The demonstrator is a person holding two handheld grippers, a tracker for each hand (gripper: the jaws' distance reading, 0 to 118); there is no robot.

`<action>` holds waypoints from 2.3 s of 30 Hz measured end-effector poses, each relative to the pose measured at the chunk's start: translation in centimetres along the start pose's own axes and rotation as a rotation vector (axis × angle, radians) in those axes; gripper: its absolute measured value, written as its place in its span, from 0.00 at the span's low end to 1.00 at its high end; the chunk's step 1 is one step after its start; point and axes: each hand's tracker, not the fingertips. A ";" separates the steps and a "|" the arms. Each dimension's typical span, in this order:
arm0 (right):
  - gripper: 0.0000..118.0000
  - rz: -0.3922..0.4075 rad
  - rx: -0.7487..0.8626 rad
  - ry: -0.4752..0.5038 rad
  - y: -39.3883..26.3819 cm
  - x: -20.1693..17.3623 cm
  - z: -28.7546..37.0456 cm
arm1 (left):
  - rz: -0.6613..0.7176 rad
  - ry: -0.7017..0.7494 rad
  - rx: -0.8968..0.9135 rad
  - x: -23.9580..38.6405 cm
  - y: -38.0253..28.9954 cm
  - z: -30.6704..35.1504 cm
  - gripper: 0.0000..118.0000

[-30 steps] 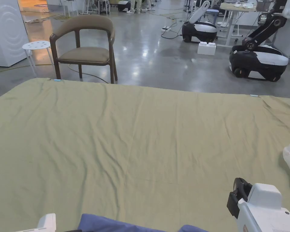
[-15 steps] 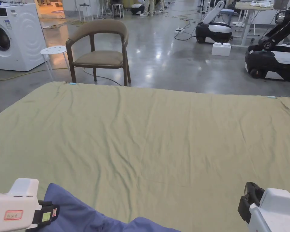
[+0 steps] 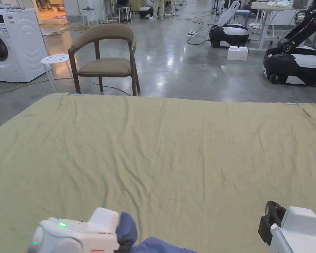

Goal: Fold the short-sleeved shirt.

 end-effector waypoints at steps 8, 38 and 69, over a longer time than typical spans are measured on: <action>0.01 -0.013 -0.012 -0.031 -0.4 1.3 0.6 | -0.066 0.013 -0.096 6.4 -0.4 -6.6 0.09; 0.01 -0.024 -0.031 -0.049 -0.8 1.9 1.1 | 0.299 -0.328 -0.156 4.9 -1.1 -12.9 0.04; 0.01 0.079 0.217 -0.020 5.5 -5.2 0.8 | -0.006 0.488 0.871 0.4 3.0 1.0 0.03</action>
